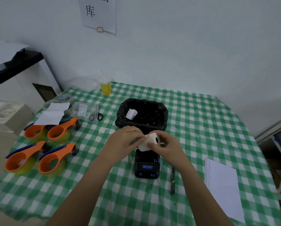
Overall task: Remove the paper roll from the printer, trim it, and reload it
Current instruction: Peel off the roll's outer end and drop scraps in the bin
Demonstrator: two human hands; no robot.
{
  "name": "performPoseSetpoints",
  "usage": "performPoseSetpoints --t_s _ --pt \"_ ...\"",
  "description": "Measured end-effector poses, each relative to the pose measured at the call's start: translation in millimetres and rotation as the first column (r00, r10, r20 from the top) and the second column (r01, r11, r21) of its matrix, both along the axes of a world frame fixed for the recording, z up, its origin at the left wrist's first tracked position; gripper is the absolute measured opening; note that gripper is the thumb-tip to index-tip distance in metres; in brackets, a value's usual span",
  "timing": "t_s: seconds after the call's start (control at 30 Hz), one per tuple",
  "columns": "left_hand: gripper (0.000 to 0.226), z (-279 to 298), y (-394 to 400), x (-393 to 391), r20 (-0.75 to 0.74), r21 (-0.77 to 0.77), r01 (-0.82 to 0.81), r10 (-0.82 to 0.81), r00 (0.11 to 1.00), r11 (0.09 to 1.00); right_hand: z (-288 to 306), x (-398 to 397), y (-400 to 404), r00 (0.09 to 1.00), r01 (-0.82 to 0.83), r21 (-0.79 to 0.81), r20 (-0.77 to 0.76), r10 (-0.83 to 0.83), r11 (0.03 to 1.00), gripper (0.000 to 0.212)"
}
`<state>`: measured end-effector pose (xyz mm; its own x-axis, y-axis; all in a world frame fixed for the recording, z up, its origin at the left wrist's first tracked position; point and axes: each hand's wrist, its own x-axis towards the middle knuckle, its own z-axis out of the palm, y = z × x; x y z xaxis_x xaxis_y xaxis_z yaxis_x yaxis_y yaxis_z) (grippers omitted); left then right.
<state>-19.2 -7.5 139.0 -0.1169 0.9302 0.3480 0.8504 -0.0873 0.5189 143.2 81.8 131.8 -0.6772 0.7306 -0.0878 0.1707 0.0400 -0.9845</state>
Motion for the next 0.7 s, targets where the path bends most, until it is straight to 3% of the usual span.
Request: performPoseSetpoints --t_s 0.1,0.2,0.3,0.47,0.7 --pt "0.03 -1.5 2.8 0.5 -0.131 0.034 -0.047 0.051 0.99 0.998 -0.3 -1.6 0.8 1.0 0.0 -0.005 0.006 0.0 1.0 0.025" --pt "0.034 0.3 3.9 0.5 -0.148 0.003 -0.035 0.035 0.988 0.999 0.1 -1.0 1.6 1.0 -0.016 -0.005 0.007 0.016 1.0 0.024" --pt "0.043 2.7 3.8 0.4 -0.067 -0.081 -0.005 -0.001 0.998 0.997 -0.3 1.1 2.9 0.999 -0.04 0.0 0.014 0.04 0.999 0.026" --pt "0.041 1.9 2.2 -3.5 0.262 -0.098 0.027 0.0 0.965 0.995 0.8 2.6 4.4 0.999 -0.047 -0.022 -0.008 0.046 0.999 0.027" --pt "0.039 3.7 2.3 -2.4 0.143 -0.063 -0.024 0.032 0.989 0.998 2.9 2.3 4.4 0.997 -0.078 -0.036 -0.019 0.077 0.996 0.028"
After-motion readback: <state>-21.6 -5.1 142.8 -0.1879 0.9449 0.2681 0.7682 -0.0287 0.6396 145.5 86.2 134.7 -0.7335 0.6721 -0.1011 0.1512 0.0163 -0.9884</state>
